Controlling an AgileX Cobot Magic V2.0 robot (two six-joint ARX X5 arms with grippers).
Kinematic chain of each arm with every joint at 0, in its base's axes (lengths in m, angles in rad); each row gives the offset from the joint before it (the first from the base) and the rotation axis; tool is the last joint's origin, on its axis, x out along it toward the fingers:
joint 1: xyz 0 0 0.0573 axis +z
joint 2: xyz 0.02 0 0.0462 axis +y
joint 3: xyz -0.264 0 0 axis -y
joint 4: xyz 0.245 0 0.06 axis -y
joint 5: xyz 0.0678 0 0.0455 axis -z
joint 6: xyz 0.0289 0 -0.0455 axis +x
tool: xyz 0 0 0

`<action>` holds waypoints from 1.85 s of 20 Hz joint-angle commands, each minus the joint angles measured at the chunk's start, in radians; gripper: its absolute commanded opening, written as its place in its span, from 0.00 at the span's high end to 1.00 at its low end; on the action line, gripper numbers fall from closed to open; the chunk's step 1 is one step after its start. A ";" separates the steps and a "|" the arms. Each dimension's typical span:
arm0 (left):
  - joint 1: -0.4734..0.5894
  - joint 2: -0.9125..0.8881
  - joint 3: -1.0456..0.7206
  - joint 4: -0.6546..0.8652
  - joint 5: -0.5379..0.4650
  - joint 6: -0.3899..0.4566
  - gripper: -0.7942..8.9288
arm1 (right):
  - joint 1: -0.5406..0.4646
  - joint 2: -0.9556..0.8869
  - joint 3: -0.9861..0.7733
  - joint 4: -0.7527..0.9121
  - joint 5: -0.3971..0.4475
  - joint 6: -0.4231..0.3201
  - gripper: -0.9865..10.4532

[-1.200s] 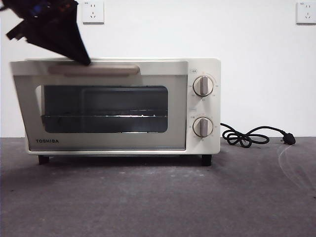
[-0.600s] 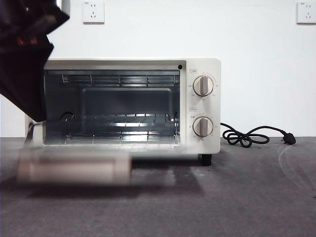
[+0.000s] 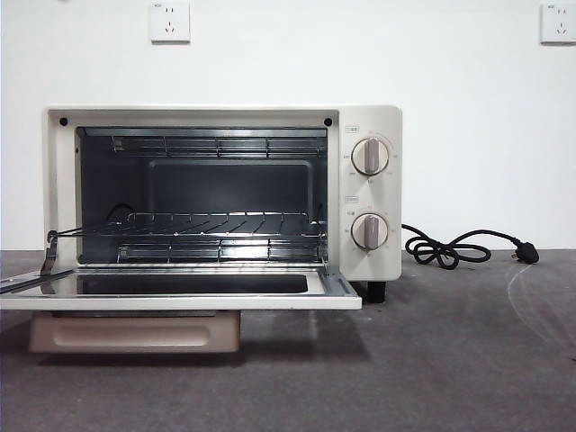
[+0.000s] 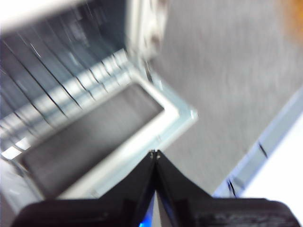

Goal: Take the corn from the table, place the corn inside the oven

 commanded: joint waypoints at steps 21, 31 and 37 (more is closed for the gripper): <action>-0.003 -0.382 0.006 -0.233 -0.355 0.000 0.92 | 0.045 0.595 0.003 0.497 0.427 -0.667 0.92; -0.003 -0.382 0.006 -0.234 -0.355 0.000 0.92 | -0.001 0.704 0.003 0.679 0.614 -0.962 0.92; -0.003 -0.382 0.006 -0.234 -0.355 0.000 0.92 | -0.049 0.722 0.005 0.676 0.618 -0.988 0.91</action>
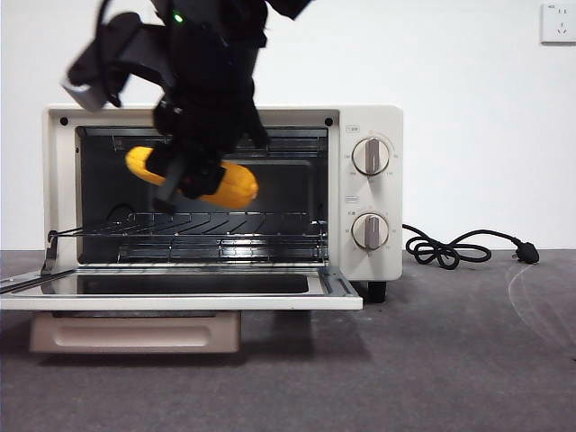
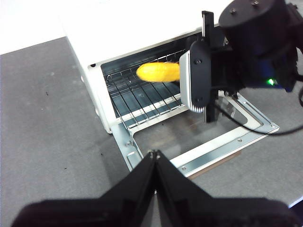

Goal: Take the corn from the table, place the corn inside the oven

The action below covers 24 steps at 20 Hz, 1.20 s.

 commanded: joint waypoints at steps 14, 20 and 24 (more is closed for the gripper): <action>-0.002 -0.004 0.005 -0.001 0.000 -0.002 0.92 | -0.031 0.015 0.005 0.006 0.003 -0.010 0.57; -0.002 -0.004 0.005 -0.014 0.000 -0.002 0.92 | -0.014 0.015 0.005 0.006 0.030 0.023 0.58; -0.002 -0.004 0.005 -0.018 0.000 -0.002 0.92 | 0.030 0.013 0.005 0.005 0.076 0.025 0.58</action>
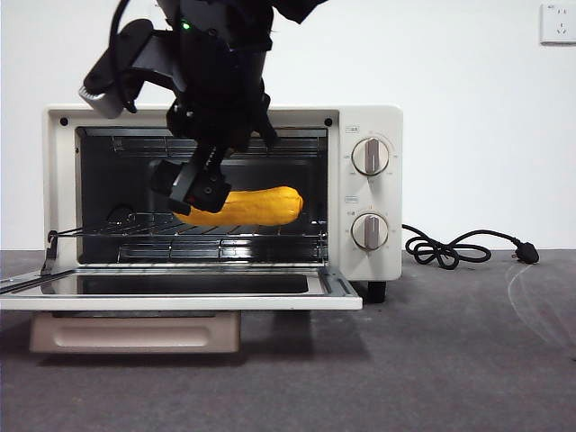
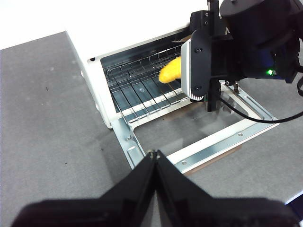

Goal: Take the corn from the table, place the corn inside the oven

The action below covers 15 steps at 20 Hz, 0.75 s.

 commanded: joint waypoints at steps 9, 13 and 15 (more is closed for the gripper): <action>-0.002 -0.004 0.005 0.011 -0.048 0.032 0.92 | 0.211 -0.045 0.006 -0.107 0.133 0.177 0.59; -0.002 -0.004 0.005 0.076 -0.108 0.108 0.92 | 0.301 -0.121 0.006 -0.322 0.132 0.381 0.62; -0.002 0.000 0.005 0.140 -0.114 0.142 0.93 | 0.344 -0.170 0.006 -0.453 0.118 0.481 0.74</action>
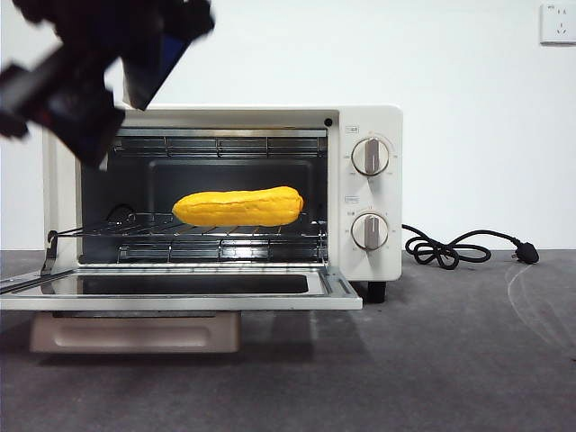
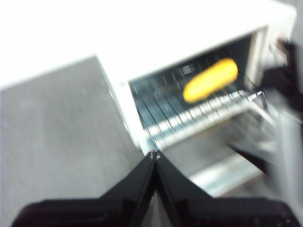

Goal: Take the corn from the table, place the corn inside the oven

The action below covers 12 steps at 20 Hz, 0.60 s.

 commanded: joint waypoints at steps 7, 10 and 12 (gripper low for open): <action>-0.002 0.141 0.005 0.216 0.041 0.134 0.93 | 0.129 -0.181 0.003 -0.397 -0.187 0.410 0.86; -0.001 0.232 0.005 0.217 0.118 0.147 0.93 | 0.138 -0.241 0.003 -0.468 -0.286 0.455 0.92; 0.003 0.297 0.005 0.209 0.168 0.150 0.93 | 0.138 -0.280 0.003 -0.489 -0.333 0.476 0.92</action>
